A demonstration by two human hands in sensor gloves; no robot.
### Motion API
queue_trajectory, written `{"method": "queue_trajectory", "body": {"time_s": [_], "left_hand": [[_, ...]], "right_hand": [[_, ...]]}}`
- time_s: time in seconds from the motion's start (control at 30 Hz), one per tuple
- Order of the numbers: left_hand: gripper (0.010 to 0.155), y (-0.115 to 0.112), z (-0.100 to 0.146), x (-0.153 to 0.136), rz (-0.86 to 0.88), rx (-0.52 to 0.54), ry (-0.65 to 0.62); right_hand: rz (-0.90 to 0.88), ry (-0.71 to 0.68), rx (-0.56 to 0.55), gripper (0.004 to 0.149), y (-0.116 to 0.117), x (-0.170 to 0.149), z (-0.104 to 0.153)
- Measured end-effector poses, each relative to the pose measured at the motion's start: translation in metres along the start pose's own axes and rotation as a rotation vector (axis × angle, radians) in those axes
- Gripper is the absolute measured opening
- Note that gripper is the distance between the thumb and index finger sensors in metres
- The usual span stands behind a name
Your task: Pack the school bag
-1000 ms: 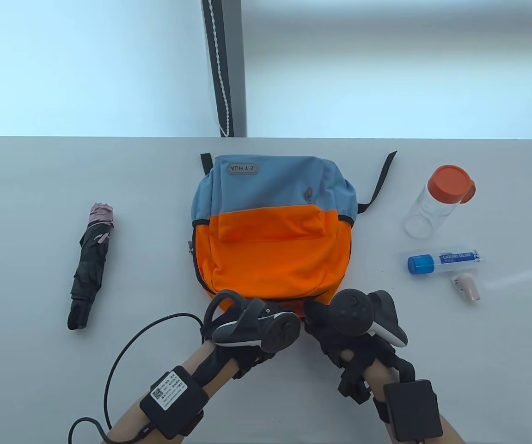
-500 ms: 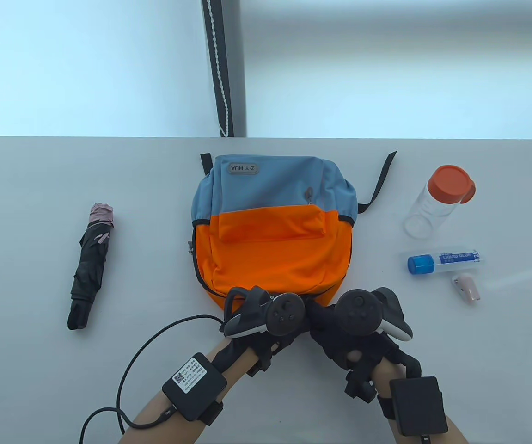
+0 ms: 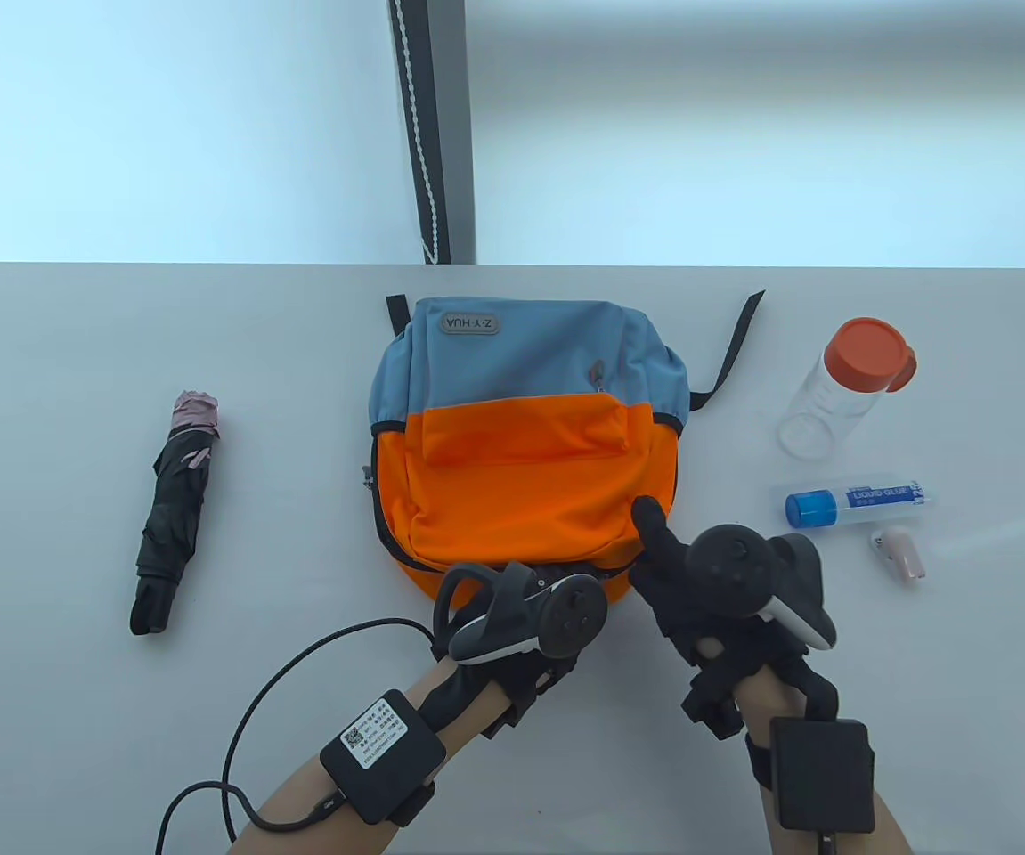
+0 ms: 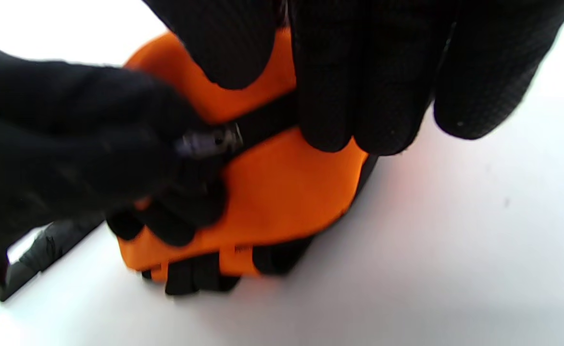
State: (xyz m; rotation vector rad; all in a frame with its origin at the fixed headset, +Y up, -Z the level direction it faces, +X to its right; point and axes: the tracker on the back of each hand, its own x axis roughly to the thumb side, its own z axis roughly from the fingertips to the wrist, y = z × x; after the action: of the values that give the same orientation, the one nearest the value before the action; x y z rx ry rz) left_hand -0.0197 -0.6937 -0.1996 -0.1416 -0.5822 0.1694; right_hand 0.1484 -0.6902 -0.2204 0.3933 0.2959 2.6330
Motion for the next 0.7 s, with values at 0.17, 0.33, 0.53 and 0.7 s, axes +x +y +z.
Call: {"method": "queue_trajectory", "body": {"time_s": [0.17, 0.33, 0.53, 0.7], "left_hand": [[0.045, -0.001, 0.01, -0.004, 0.004, -0.01, 0.001], [0.046, 0.005, 0.028, -0.014, -0.014, 0.006, 0.018], [0.045, 0.011, 0.059, -0.039, -0.087, -0.062, 0.094], [0.045, 0.014, 0.083, -0.079, -0.119, -0.107, 0.192]], "right_hand": [[0.032, 0.032, -0.226, 0.049, 0.006, 0.0, -0.005], [0.061, 0.066, -0.257, 0.046, 0.009, 0.005, -0.005], [0.13, 0.106, -0.278, 0.046, 0.009, 0.0, -0.004], [0.109, 0.113, -0.265, 0.045, 0.007, -0.009, -0.002]]}}
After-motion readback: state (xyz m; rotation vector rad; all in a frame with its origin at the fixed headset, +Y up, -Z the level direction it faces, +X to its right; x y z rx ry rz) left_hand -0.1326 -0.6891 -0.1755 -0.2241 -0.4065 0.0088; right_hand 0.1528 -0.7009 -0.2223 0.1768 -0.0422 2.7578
